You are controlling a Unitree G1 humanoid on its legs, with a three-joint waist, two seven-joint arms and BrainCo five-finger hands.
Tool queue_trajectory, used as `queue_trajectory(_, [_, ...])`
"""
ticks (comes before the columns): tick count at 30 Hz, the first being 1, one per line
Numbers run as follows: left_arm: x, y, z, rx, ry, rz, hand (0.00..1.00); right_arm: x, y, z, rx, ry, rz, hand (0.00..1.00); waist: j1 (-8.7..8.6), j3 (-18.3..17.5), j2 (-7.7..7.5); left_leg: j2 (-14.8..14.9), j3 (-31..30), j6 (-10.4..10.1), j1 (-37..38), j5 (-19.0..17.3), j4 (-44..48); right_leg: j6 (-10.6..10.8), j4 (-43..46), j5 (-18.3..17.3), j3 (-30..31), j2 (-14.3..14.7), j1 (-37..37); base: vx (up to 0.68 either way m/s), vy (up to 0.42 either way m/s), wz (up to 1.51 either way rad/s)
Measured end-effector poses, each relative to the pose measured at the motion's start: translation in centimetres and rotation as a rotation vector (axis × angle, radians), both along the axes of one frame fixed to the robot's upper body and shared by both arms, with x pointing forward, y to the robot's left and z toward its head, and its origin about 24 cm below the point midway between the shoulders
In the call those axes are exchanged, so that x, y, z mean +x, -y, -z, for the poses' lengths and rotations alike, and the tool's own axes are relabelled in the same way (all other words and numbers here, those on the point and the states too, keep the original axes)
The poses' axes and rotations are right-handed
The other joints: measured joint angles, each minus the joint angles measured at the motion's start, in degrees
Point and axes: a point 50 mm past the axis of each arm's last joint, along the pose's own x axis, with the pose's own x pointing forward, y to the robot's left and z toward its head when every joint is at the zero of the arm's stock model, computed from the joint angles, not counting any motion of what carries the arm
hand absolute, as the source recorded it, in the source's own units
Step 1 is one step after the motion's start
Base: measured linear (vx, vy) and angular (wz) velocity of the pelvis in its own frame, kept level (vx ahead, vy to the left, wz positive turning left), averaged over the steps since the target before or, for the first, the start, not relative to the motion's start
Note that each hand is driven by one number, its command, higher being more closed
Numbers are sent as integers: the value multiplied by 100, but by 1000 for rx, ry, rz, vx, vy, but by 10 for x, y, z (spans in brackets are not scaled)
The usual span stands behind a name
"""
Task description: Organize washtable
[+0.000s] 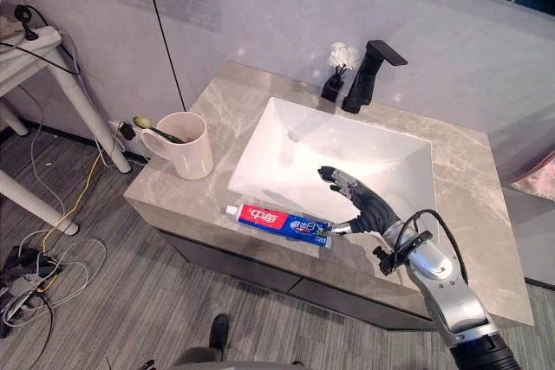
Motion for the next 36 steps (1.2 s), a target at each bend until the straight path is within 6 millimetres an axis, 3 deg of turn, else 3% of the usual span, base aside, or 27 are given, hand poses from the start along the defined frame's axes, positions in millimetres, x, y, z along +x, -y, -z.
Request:
queue_trajectory(11, [8,-2,-1,2,21,11,0,-4,6,25,-92,-88,25,0,148,130,-71,-11,-97,28,-125,17,0,6,-18,4,-98,13,-52,1,-3,4])
queue_trajectory(18, [9,-3,-2,8,27,15,0,-3,7,26,-120,-82,30,0,151,269,-122,-5,-119,25,-220,16,-1,6,-1,4,-126,22,-137,-7,-1,1])
queue_trajectory(23, [10,-7,-3,16,30,14,0,-2,6,25,-126,-76,28,0,218,378,-247,-6,-128,28,-260,18,-1,15,-1,10,-143,25,-140,0,0,0])
queue_trajectory(24, [10,-7,-3,17,30,15,0,-2,6,25,-127,-76,28,100,248,398,-272,-5,-137,28,-269,18,-1,18,-1,13,-152,28,-143,0,0,0])
queue_trajectory(36, [10,-7,-3,17,30,17,0,9,7,15,-124,-27,50,100,295,546,-322,107,-204,-3,-349,-6,-3,5,4,160,-167,143,-187,-23,-5,2])
